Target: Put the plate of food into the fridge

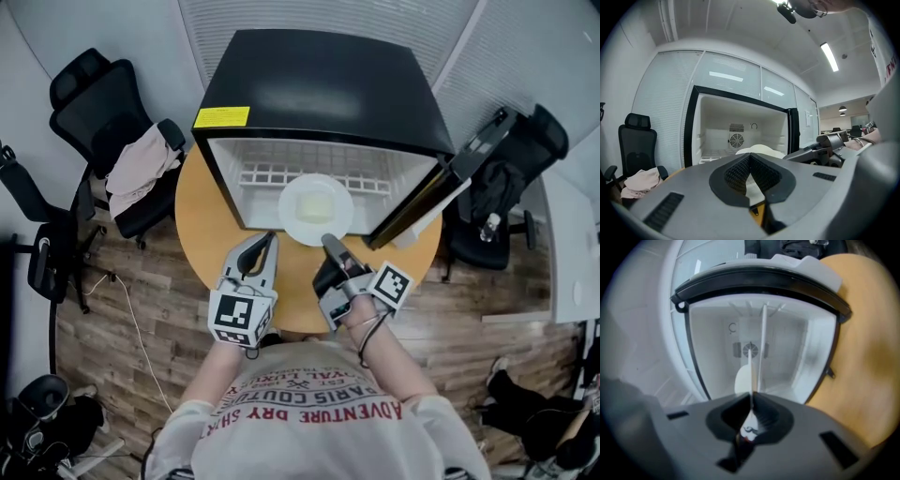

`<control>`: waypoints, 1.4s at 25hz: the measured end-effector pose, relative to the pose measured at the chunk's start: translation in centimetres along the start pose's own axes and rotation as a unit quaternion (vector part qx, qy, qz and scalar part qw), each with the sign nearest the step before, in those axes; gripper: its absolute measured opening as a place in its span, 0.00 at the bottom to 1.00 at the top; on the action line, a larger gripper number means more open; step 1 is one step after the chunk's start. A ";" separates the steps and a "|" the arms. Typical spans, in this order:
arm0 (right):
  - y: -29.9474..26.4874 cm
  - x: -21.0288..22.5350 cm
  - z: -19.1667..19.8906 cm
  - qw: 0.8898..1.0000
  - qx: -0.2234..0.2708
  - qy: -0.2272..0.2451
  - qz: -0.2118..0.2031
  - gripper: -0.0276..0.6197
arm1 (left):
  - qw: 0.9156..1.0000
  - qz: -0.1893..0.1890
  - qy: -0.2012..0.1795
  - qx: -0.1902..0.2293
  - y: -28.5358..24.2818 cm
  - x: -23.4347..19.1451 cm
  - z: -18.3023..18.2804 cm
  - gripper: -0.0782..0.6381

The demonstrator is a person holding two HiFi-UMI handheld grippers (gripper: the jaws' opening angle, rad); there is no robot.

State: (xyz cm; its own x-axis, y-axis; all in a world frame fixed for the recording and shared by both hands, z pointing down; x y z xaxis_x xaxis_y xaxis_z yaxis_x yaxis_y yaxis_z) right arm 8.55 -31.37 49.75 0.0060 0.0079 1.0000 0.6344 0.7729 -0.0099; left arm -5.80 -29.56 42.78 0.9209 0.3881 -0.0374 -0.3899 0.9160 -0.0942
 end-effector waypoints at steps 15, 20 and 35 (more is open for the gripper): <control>-5.1 1.4 -1.1 0.999 0.039 -0.014 0.027 0.10 | 1.000 0.012 0.009 -0.009 -3.6 -4.2 0.5 0.15; -6.4 1.4 -2.1 0.998 0.056 -0.017 0.034 0.10 | 1.000 0.015 0.012 -0.014 -4.4 -4.9 0.8 0.15; -9.0 1.1 -4.4 0.995 0.087 -0.017 0.035 0.12 | 0.999 0.011 0.018 -0.033 -5.6 -5.9 2.1 0.15</control>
State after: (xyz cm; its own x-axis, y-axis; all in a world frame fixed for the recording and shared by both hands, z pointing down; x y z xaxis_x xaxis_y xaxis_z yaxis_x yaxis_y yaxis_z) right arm 6.20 -41.13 50.90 0.0178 0.0858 0.9962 0.4896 0.8679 -0.0835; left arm -9.07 -36.75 45.64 0.9120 0.4030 -0.0760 -0.4101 0.8982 -0.1585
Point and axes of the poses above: the fingertips, and each gripper's own axes: y backward along the fingers, x to its right, z out of its underside, the point moved 3 cm from there along y, backward along the fingers, and after that the axes turned 3 degrees about -z, right-handed, at the moved point
